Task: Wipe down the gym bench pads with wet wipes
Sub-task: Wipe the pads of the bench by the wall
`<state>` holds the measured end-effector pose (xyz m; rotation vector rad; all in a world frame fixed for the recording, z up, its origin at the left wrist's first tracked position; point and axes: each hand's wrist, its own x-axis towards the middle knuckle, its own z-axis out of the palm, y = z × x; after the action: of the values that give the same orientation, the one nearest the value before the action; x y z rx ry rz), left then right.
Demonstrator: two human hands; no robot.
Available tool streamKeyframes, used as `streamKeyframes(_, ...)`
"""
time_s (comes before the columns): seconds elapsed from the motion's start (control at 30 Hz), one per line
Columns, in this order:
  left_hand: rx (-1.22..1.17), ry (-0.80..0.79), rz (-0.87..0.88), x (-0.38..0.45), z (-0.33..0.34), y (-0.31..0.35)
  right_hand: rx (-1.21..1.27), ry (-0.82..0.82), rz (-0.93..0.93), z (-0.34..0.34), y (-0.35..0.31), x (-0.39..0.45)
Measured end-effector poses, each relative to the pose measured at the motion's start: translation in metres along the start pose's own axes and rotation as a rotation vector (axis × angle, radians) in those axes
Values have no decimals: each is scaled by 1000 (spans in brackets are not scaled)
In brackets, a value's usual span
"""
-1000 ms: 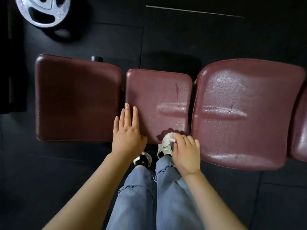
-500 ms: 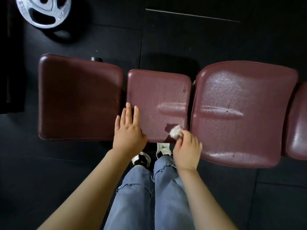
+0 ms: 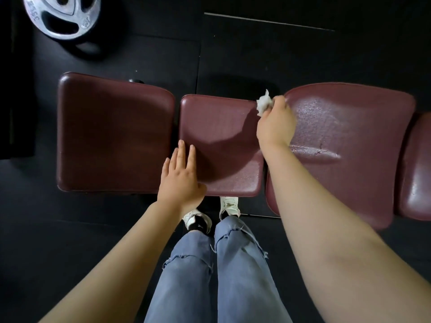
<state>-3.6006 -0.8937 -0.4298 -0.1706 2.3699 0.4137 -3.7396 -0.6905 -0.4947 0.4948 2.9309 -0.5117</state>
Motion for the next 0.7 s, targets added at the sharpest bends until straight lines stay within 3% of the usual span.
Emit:
streamKeyframes(0.33,10,29,27,-1,2,-3,-15,-115,-36,-5,57,-145)
streamKeyframes(0.7,-44,56,94,-7,-7,-15,-50,-264,-78,-17,74,-192)
